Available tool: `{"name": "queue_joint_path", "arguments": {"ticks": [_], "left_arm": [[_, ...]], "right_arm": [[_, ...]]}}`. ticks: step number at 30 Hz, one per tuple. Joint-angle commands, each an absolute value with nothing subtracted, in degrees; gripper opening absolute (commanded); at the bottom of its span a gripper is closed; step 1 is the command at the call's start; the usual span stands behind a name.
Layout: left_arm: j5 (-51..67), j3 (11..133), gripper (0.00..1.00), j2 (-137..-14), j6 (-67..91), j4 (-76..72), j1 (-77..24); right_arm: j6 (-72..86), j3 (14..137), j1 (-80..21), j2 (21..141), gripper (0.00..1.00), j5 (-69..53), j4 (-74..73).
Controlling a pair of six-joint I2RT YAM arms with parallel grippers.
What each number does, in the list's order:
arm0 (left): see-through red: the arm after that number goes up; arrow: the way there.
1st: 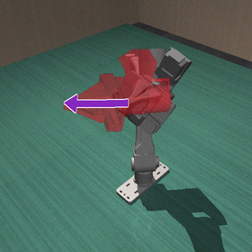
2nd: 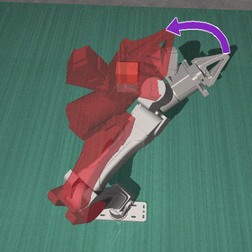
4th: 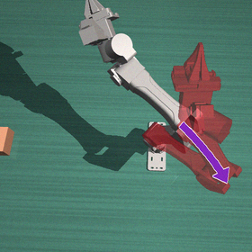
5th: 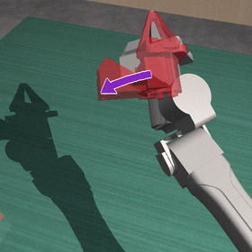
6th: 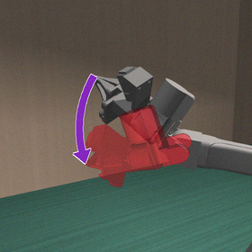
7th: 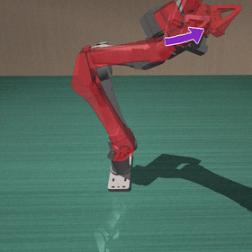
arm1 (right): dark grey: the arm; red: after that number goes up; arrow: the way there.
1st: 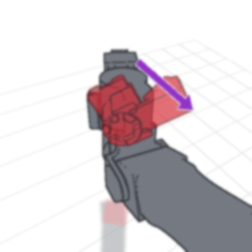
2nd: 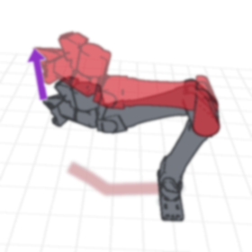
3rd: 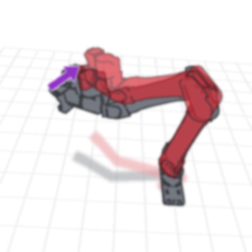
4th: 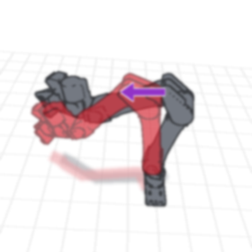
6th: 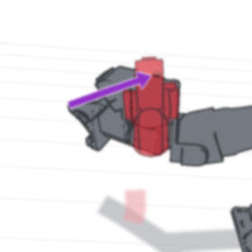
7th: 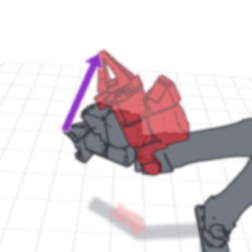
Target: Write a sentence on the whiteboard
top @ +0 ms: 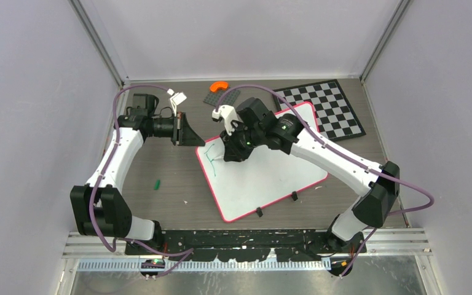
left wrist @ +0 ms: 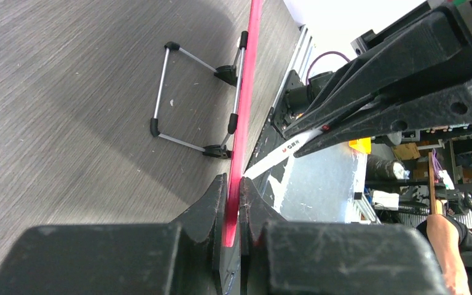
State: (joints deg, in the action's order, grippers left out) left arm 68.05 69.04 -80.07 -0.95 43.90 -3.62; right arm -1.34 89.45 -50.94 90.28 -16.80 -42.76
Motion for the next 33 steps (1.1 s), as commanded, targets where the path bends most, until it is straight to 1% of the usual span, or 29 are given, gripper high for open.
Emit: {"name": "queue_joint_path", "arguments": {"ticks": [1, 7, 15, 21, 33], "left_arm": [[68.73, 69.96, 0.00, -79.54, -0.88, 44.74, -3.56], [68.98, 70.05, 0.00, -79.90, -0.94, 44.69, -3.59], [69.12, 70.31, 0.00, -79.85, -0.82, 44.80, -3.54], [68.76, 70.32, 0.00, -79.50, -0.81, 44.87, -3.52], [69.35, 69.79, 0.00, -79.20, -0.44, 44.46, -3.52]], "right_arm": [[-1.34, 89.66, -48.62, 87.64, 0.00, -14.46, -41.07], [-1.09, 90.28, -48.56, 87.03, 0.00, -17.22, -42.35], [-0.92, 86.95, -47.56, 81.50, 0.00, -19.09, -42.36], [-1.03, 85.32, -47.55, 83.23, 0.00, -17.83, -42.28], [-1.26, 88.63, -47.54, 86.64, 0.00, -16.15, -41.73]]}}
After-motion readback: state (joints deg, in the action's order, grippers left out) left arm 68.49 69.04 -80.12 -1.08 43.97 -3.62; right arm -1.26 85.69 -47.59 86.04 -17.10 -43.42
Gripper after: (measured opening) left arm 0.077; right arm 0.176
